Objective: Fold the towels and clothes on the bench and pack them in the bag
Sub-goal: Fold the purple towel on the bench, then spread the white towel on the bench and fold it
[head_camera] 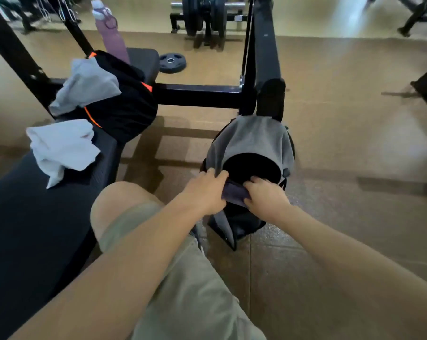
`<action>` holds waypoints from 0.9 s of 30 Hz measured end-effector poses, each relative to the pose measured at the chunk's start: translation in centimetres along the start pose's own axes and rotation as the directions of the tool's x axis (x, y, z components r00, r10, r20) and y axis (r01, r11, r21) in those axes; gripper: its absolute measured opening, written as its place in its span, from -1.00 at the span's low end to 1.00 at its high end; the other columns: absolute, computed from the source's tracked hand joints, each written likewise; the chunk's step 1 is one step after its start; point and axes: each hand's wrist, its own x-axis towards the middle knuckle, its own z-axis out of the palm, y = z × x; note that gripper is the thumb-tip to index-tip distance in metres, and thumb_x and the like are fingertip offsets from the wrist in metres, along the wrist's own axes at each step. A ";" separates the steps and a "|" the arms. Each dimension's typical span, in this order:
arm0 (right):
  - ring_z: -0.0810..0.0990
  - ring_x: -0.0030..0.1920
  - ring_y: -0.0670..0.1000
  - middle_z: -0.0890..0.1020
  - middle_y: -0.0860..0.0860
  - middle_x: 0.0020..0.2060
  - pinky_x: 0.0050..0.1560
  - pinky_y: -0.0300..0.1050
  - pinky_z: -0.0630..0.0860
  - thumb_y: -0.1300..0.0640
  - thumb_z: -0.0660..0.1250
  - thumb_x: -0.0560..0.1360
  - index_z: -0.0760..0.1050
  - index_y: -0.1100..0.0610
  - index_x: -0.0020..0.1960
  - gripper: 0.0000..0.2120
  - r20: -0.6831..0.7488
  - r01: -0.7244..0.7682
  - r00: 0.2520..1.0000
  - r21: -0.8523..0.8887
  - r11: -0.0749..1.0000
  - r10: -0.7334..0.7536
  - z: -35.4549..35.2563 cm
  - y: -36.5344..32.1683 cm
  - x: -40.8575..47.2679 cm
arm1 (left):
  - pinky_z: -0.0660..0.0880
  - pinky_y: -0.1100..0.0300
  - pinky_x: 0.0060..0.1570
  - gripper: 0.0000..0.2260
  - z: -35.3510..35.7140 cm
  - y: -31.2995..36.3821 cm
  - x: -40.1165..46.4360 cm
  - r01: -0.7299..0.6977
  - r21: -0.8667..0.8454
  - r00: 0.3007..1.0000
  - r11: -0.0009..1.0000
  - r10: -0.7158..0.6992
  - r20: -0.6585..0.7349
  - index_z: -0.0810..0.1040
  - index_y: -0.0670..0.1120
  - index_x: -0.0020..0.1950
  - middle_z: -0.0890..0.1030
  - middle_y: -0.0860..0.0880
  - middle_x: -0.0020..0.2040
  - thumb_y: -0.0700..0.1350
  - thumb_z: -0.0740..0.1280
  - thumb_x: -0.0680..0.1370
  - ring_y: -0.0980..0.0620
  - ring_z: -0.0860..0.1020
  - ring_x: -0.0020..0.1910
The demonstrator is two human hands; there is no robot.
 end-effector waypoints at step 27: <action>0.49 0.25 0.14 0.50 0.16 0.29 0.15 -0.10 0.42 0.13 -0.01 0.70 0.35 0.20 0.43 -0.63 0.237 -0.234 0.937 -0.120 0.965 0.257 14.2 -0.9 13.9 | 0.55 0.00 0.01 -0.46 -0.6 -6.1 9.3 -0.244 -0.036 0.967 0.969 0.240 -0.090 0.21 0.14 0.59 0.44 -0.07 0.43 -0.16 0.19 0.63 -0.15 0.54 0.21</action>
